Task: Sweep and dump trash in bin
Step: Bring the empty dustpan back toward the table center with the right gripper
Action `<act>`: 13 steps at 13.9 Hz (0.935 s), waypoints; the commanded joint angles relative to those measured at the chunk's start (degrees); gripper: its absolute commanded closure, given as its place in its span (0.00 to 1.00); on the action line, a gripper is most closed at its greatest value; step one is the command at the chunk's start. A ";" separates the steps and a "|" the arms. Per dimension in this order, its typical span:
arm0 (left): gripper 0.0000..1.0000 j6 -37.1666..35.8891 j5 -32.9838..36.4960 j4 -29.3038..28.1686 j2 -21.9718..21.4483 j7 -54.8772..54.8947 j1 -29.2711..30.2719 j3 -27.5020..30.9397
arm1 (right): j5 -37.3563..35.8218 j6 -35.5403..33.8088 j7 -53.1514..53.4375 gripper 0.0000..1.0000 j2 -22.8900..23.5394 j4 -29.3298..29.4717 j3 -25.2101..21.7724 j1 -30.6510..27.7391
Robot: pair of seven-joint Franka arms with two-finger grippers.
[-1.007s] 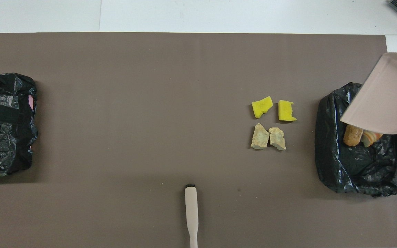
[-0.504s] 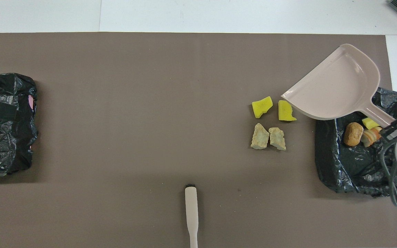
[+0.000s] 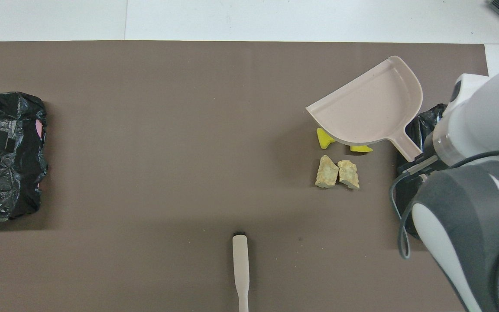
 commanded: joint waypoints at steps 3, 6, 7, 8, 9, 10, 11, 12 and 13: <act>0.00 -1.73 0.90 0.43 -0.21 -0.28 0.80 -0.40 | 2.67 6.51 14.37 1.00 7.84 2.13 -0.41 7.99; 0.00 -1.47 2.49 -0.27 -0.83 -1.34 0.72 -0.49 | 5.12 9.59 23.80 1.00 13.65 5.56 -0.41 11.95; 0.00 -1.29 2.49 -0.53 -0.83 -1.51 0.63 -0.49 | 5.04 10.64 26.34 1.00 15.50 6.87 -0.41 13.88; 0.00 -0.94 2.49 -0.54 -0.83 -1.86 0.45 -0.49 | 5.13 11.09 29.06 1.00 17.34 8.19 -0.41 15.21; 0.00 -0.77 2.49 -0.45 -0.83 -3.26 0.19 -0.58 | 5.13 11.35 32.05 1.00 19.01 9.42 -0.41 16.61; 0.00 -0.59 2.49 -0.45 -0.83 -4.93 0.01 -0.58 | 5.21 12.05 34.69 1.00 20.34 10.92 -0.41 17.85; 0.00 -0.50 2.49 -0.45 -0.83 -5.46 0.27 -0.58 | 6.69 13.71 36.63 1.00 21.13 11.36 -0.41 18.47; 0.00 -0.41 2.49 -0.54 -0.83 -5.38 0.54 -0.67 | 8.54 15.21 37.87 1.00 21.84 11.37 -0.41 19.43; 0.00 -0.41 2.40 -0.45 -0.83 -5.38 0.63 -0.67 | 8.99 16.61 38.84 1.00 22.80 11.28 -0.41 20.83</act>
